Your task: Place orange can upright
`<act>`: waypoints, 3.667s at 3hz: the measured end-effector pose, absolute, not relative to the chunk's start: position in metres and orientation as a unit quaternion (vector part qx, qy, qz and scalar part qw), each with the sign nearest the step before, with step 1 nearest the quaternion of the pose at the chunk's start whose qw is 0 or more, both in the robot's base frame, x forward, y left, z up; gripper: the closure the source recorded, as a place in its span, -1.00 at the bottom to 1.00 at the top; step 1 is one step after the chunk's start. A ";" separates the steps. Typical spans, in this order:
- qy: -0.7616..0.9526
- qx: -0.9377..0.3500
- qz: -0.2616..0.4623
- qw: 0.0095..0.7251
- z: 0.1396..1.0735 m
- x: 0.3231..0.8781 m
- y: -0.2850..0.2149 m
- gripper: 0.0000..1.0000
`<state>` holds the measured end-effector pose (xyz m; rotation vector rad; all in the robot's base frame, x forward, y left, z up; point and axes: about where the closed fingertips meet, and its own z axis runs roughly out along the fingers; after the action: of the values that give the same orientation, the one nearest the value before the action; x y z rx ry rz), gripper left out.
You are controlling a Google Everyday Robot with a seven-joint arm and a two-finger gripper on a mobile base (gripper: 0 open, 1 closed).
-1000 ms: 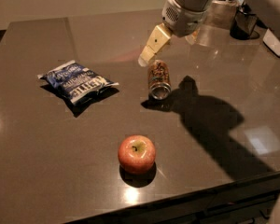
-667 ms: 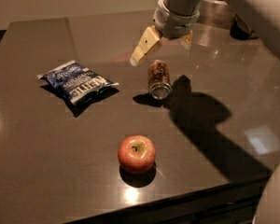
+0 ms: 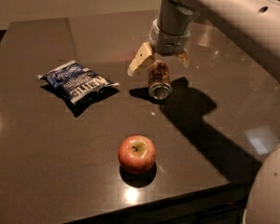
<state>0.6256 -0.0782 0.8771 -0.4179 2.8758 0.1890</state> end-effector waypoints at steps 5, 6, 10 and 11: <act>0.975 -0.189 0.010 0.120 0.882 0.644 -0.071 0.83; 0.953 -0.239 0.017 0.183 0.911 0.651 -0.075 1.00; 0.823 -0.328 0.123 0.448 0.932 0.669 -0.080 1.00; 0.777 -0.326 0.142 0.519 0.937 0.676 -0.080 1.00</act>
Offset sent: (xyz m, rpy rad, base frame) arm 0.0143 0.0075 -0.0178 -0.0569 0.0479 -0.0510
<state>0.6761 -0.0804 0.9370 -0.7813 1.8650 0.3418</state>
